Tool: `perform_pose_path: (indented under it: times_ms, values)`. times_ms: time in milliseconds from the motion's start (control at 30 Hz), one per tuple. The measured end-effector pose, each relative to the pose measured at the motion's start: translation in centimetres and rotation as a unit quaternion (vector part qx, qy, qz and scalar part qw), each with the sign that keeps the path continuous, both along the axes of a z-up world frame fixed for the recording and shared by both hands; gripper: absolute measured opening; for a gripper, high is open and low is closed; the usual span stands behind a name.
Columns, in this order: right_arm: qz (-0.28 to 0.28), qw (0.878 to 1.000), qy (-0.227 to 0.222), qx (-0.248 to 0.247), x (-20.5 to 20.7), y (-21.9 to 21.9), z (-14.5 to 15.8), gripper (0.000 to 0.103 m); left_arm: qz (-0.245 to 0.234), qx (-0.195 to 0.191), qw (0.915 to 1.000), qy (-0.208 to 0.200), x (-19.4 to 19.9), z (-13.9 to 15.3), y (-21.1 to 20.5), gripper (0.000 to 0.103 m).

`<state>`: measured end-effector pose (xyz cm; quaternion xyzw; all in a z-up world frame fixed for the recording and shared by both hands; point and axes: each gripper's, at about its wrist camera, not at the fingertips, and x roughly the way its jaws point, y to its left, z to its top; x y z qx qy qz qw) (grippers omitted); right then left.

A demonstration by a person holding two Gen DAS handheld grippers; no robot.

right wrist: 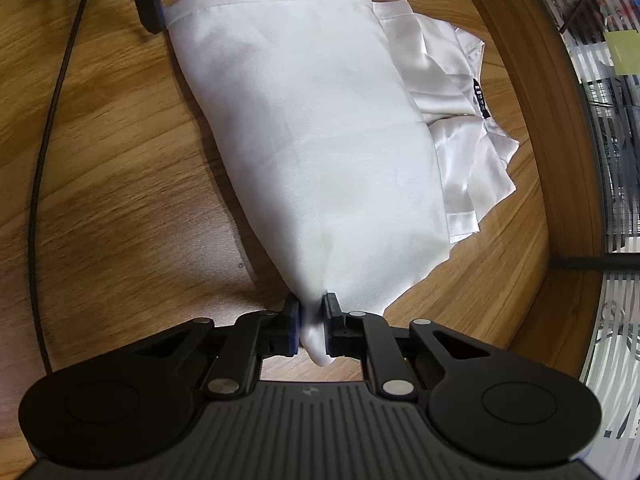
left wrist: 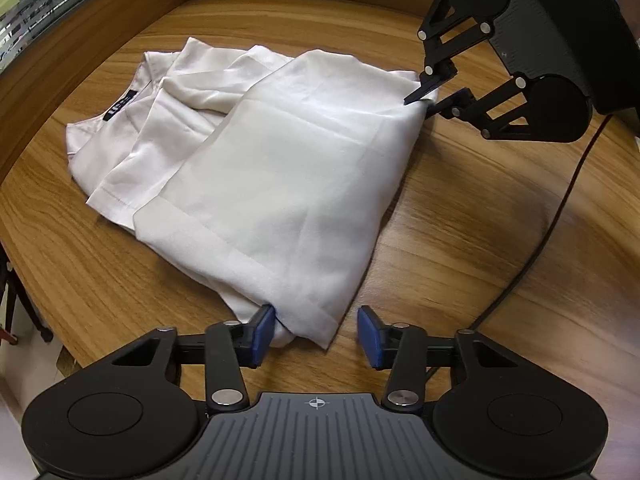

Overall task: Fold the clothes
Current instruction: 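Pinch the shirt bundle's edge with both grippers and fold it over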

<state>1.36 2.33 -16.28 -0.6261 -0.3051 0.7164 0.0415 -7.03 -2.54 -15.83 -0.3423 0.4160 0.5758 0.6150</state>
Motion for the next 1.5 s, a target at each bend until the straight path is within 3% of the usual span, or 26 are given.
perform_pose_path:
  times_ms: [67,300,567,867,1167,1300,1500]
  values:
    - [-0.003,1.000,0.002,0.003,0.1,-0.2,0.0,0.008,0.008,0.004,0.9999,-0.006,-0.2,0.0,0.0,0.006]
    - [-0.036,0.999,0.025,-0.004,0.4,-0.6,1.3,0.003,0.008,0.028,0.9980,-0.056,-0.7,2.5,-0.7,0.005]
    - [-0.057,0.998,0.029,0.016,1.6,-2.7,5.8,0.002,-0.022,0.061,0.9905,-0.122,-1.9,7.5,-2.8,0.005]
    - [-0.065,0.996,0.031,0.047,-0.7,-1.7,9.7,0.002,0.035,0.082,0.9798,-0.179,-7.4,10.4,-3.0,0.005]
    - [-0.042,0.997,0.024,0.058,-7.8,5.8,10.9,0.002,0.119,0.073,0.9701,-0.198,-14.9,10.0,1.3,0.005]
    - [-0.031,0.999,0.012,0.042,-11.3,9.9,10.0,0.002,0.156,0.052,0.9640,-0.209,-18.4,8.6,3.6,0.005]
    - [-0.015,1.000,-0.021,0.016,-15.8,14.2,6.6,0.002,0.171,0.018,0.9649,-0.199,-21.1,5.6,6.5,0.005]
